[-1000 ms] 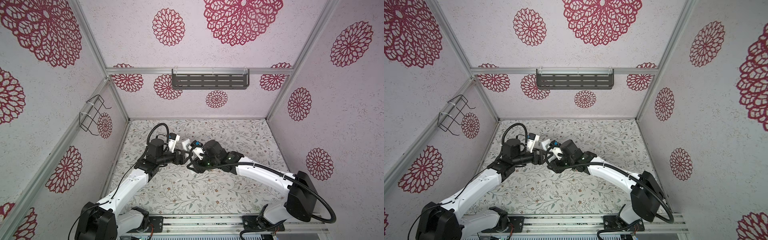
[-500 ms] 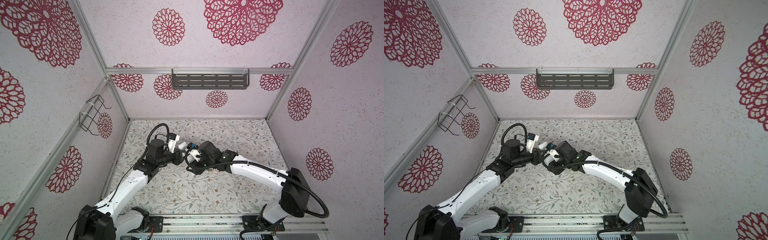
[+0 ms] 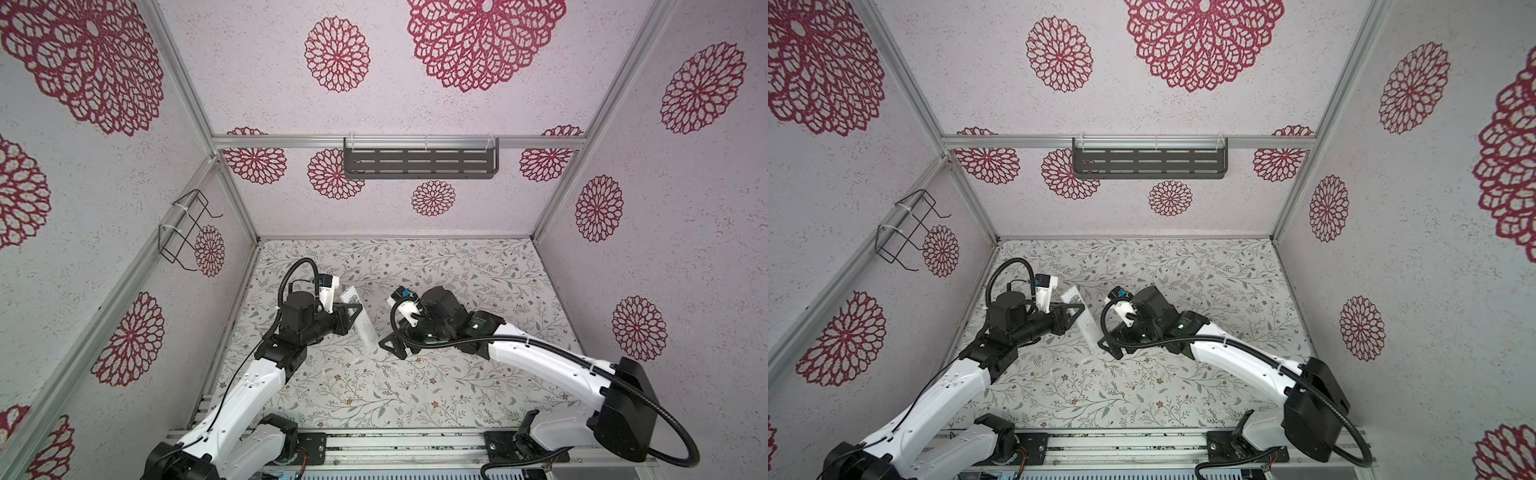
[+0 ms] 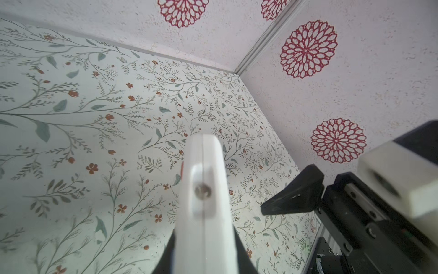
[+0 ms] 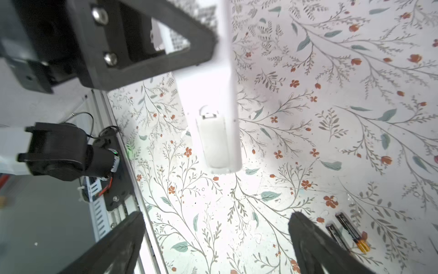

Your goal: Load the batteries into the remote control

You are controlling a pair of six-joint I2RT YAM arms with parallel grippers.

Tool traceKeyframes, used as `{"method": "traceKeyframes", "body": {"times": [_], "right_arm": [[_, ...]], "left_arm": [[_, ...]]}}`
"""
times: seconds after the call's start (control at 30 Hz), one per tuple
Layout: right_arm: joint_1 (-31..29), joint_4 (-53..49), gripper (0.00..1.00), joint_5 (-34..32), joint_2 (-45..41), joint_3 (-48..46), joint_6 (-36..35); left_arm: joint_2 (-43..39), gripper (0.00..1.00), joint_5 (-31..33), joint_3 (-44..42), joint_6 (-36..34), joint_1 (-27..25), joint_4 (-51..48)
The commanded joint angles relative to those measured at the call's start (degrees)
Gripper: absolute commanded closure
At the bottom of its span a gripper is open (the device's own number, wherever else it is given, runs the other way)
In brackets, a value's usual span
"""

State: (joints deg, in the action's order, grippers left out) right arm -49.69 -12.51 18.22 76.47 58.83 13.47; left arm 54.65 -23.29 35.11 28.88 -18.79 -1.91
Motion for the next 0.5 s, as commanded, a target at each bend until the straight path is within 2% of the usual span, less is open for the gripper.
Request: {"method": "traceKeyframes", "body": {"times": [0.0, 0.13, 0.27, 0.37, 0.47], "right_arm": [[2.02, 10.19, 0.01, 4.53, -1.45, -1.33, 8.72], [2.53, 16.61, 0.01, 4.15, 1.64, -1.15, 18.36], [3.11, 28.07, 0.01, 6.22, 5.11, -2.23, 28.08], [2.25, 32.90, 0.01, 9.40, 8.83, -0.06, 31.28], [0.49, 32.55, 0.01, 9.14, 12.22, 2.94, 31.51]], "left_arm": [[-5.40, 0.91, 3.42, -2.38, 2.01, 0.36, 6.22], [-12.14, 1.00, 6.31, -7.88, 4.55, 0.43, 11.88], [-17.10, 1.00, 10.80, -10.92, 6.69, 0.47, 13.02], [-19.40, 1.00, 12.77, -12.40, 7.14, 0.41, 13.78], [-20.57, 1.00, 14.41, -12.94, 7.86, 0.41, 13.91]]}}
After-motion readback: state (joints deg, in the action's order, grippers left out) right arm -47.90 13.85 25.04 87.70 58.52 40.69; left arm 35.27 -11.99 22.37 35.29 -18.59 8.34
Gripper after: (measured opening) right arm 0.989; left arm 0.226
